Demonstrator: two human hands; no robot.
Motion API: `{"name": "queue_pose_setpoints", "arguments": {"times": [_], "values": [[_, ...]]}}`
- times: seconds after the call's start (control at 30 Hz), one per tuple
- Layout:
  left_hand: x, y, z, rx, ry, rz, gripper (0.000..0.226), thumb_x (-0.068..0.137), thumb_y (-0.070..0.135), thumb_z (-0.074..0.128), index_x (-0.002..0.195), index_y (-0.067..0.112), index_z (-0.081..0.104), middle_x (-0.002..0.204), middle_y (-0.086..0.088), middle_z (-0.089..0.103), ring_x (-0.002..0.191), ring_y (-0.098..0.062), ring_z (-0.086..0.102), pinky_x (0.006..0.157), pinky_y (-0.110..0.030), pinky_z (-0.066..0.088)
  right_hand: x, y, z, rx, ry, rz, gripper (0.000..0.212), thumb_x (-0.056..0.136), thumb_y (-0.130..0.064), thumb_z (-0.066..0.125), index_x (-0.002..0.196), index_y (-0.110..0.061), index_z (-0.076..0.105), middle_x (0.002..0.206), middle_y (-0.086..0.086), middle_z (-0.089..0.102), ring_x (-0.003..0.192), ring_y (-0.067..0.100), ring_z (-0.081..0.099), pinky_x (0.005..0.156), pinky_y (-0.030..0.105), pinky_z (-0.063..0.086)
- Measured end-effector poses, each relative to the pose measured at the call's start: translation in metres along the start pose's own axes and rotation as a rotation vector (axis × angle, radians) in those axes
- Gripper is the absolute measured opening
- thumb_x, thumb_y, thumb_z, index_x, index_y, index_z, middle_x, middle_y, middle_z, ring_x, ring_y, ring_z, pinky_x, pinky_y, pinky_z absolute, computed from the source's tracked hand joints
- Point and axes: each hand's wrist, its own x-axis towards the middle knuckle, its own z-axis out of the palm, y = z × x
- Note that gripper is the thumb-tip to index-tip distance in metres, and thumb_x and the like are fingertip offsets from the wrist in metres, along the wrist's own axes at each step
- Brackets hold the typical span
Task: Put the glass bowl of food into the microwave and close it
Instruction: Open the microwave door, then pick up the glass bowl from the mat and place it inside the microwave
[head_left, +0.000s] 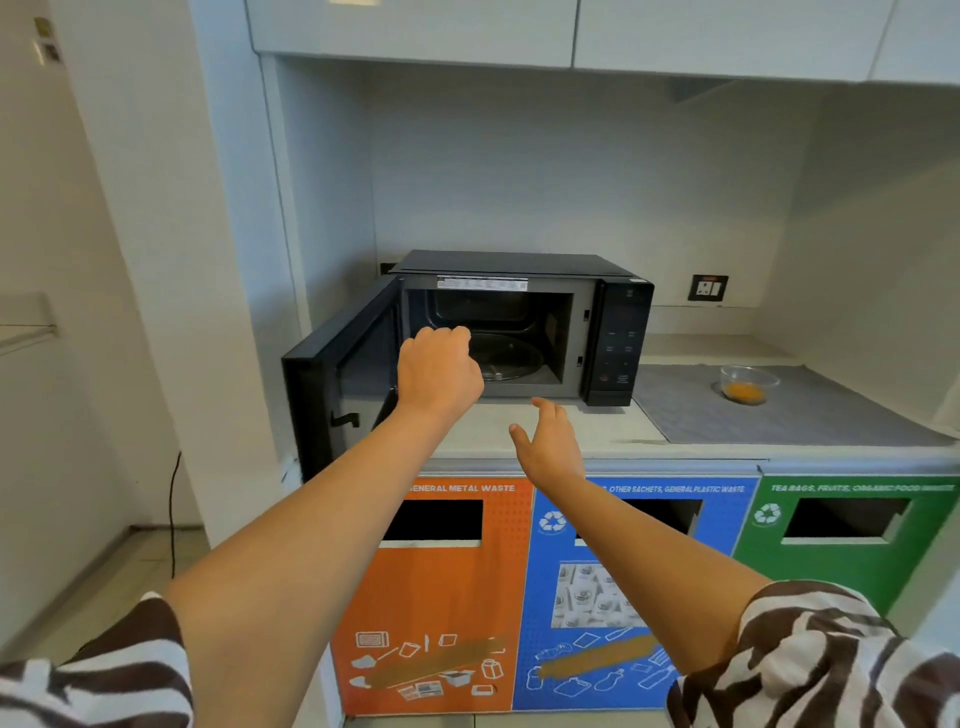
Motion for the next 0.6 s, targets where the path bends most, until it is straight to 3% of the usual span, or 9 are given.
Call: {"name": "queue_pose_setpoints", "arguments": {"times": [0.17, 0.6], "values": [[0.01, 0.026, 0.043, 0.018, -0.063, -0.012, 0.03, 0.09, 0.015, 0.048, 0.114, 0.007, 0.062, 0.108, -0.011, 0.069, 0.105, -0.029, 0.057, 0.087, -0.039, 0.043, 0.019, 0.028, -0.025, -0.022, 0.025, -0.021, 0.054, 0.094, -0.029, 0.051, 0.143, -0.015, 0.032, 0.151, 0.007, 0.036, 0.136, 0.024, 0.04, 0.109, 0.036, 0.037], [0.063, 0.178, 0.202, -0.059, -0.303, -0.023, 0.031, 0.091, 0.019, 0.048, 0.117, 0.01, 0.062, 0.11, -0.011, 0.069, 0.108, -0.029, 0.056, 0.088, -0.04, 0.047, 0.113, 0.174, -0.129, -0.035, -0.006, 0.115, 0.051, 0.094, -0.029, 0.049, 0.141, -0.017, 0.035, 0.146, 0.007, 0.044, 0.13, 0.025, 0.046, 0.105, 0.038, 0.04]]}}
